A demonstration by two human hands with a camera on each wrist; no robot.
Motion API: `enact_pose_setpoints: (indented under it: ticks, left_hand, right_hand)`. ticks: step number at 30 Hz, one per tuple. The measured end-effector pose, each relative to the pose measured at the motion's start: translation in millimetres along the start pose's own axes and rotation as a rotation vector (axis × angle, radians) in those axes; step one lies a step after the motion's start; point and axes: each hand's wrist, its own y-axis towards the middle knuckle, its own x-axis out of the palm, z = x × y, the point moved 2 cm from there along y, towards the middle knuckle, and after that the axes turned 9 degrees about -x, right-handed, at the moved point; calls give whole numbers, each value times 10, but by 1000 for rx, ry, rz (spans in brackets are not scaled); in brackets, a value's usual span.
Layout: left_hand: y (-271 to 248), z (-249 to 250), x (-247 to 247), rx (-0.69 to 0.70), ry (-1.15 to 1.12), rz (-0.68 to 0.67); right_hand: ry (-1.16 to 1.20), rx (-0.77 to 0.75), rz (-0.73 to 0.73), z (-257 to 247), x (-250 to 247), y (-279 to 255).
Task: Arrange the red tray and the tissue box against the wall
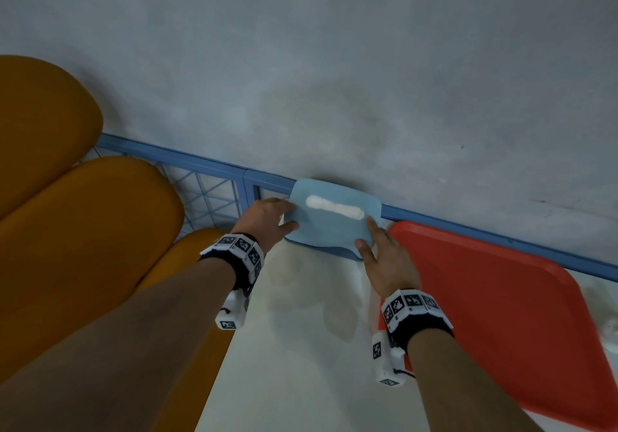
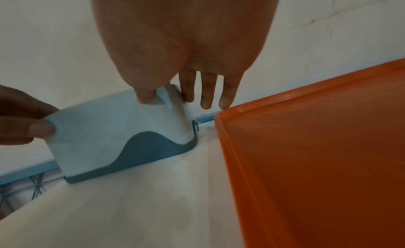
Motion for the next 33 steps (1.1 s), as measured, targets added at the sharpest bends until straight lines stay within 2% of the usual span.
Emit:
enact_pose_setpoints:
  ticks: [5,24,29,33]
  left_hand:
    - [-50,-5,18,108,32,16]
    - [-23,57,-16,0,29,42]
    - [-95,93,-41,-32,70,-29]
    - [-263,115,-120,-5,112,-87]
  right_hand:
    - [-20,10,12,17,-19,-44]
    - [-46,-33,-38,-28,-100,18]
    - [-19,10,-83,-62,-103,9]
    - [22,65,-131,-118,-179,-54]
